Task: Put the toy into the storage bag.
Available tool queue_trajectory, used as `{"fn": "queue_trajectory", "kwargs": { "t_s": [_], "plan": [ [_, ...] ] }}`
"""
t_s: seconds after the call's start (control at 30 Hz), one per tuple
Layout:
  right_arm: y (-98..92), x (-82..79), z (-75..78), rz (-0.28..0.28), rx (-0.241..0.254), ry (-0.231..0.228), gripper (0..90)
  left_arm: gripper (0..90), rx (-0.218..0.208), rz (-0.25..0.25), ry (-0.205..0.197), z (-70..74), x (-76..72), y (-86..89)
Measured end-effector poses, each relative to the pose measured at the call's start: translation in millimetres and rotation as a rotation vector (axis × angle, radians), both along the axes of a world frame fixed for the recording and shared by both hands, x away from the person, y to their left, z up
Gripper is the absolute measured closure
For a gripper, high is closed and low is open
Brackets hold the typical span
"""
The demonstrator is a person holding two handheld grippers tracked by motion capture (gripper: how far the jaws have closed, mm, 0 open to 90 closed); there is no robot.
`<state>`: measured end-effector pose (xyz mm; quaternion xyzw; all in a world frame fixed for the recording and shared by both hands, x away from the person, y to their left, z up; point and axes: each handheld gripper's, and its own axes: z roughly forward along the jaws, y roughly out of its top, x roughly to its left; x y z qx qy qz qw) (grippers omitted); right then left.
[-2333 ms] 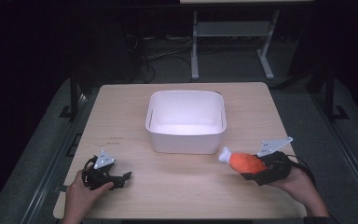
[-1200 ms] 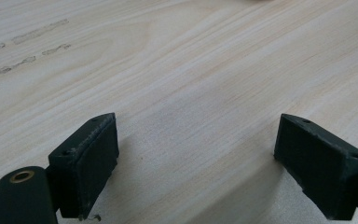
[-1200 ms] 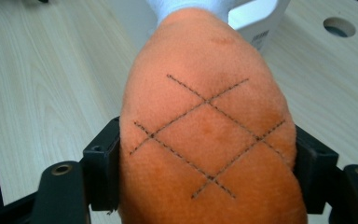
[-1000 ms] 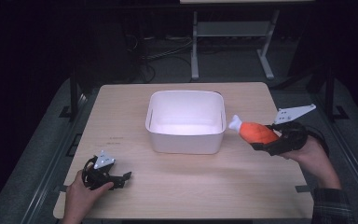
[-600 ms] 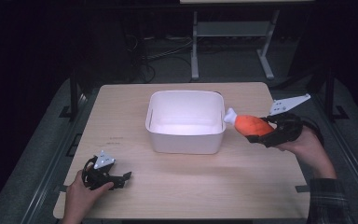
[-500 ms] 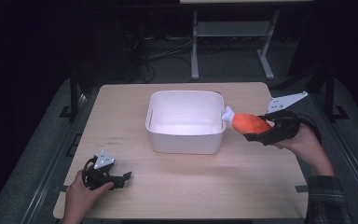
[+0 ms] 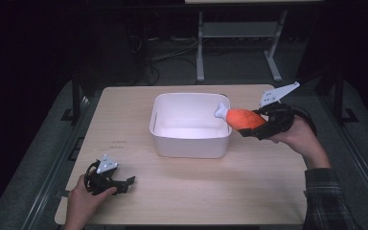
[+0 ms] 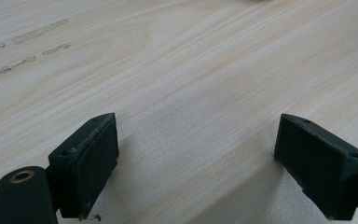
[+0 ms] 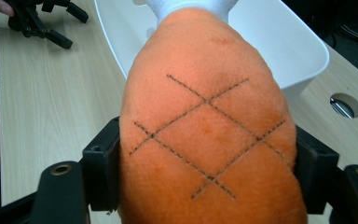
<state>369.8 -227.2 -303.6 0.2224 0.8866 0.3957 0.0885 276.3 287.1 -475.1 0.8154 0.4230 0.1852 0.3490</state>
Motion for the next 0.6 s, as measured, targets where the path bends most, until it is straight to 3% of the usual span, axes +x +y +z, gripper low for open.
{"fn": "queue_trajectory", "kwargs": {
  "t_s": [0.6],
  "plan": [
    [46.2,23.0,11.0,0.086,-0.021,0.008,26.7,12.8,0.000,0.000,0.000,0.0,0.0,0.0]
  ]
}}
